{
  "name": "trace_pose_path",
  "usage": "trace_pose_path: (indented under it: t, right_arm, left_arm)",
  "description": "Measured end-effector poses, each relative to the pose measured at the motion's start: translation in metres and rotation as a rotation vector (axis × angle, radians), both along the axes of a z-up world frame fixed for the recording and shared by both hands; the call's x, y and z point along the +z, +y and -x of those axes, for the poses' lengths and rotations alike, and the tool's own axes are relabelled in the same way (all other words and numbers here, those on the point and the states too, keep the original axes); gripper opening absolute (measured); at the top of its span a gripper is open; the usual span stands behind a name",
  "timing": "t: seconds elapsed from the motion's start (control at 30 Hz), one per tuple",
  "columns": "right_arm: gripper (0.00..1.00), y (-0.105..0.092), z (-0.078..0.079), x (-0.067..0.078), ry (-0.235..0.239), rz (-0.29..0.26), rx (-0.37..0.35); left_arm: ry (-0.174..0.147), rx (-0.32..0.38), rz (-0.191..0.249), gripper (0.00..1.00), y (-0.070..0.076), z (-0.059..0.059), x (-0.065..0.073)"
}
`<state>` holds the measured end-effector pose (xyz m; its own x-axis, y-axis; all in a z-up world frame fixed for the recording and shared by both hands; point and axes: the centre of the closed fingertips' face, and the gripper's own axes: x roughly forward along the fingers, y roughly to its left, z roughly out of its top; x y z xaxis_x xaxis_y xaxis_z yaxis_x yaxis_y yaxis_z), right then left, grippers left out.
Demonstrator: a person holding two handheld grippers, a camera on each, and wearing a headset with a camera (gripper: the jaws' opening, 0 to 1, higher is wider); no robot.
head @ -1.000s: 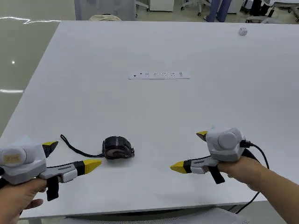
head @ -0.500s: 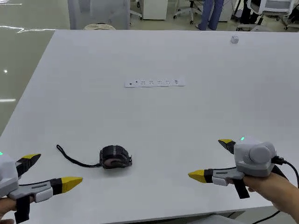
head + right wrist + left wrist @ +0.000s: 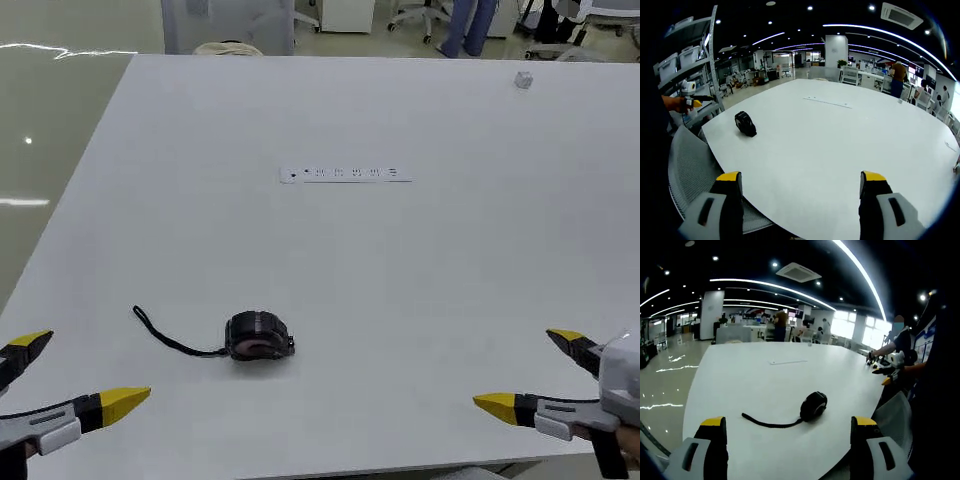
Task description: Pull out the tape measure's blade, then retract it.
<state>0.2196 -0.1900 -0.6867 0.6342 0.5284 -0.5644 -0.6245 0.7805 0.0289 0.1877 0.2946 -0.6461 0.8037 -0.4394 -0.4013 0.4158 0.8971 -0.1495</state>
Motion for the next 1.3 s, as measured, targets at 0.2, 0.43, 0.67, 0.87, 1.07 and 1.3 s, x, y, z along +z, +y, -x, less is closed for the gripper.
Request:
trace_pose_path:
  t: [0.2,0.43,0.67,0.87,1.07,1.3]
  right_arm:
    - [1.00,-0.011,0.008,0.000,-0.003,0.041,-0.009]
    - [1.00,-0.006,0.010,0.000,-0.002,0.048,-0.009]
    - [1.00,-0.003,0.013,-0.001,0.002,0.060,-0.004]
    - [1.00,-0.003,0.021,-0.007,0.040,0.059,-0.004]
    - [1.00,-0.005,0.024,-0.015,0.064,0.067,-0.007]
    - [1.00,-0.016,0.023,-0.019,0.063,0.063,-0.034]
  left_arm:
    - [0.038,-0.018,-0.021,1.00,0.006,0.006,-0.014]
    - [0.092,-0.027,0.001,1.00,0.003,0.011,-0.025]
    - [0.088,-0.047,-0.019,1.00,0.001,0.013,-0.027]
    - [0.098,-0.044,-0.023,1.00,0.004,0.015,-0.030]
    - [0.108,-0.045,-0.028,1.00,0.003,0.018,-0.033]
    - [0.114,-0.040,-0.028,1.00,0.005,0.019,-0.033]
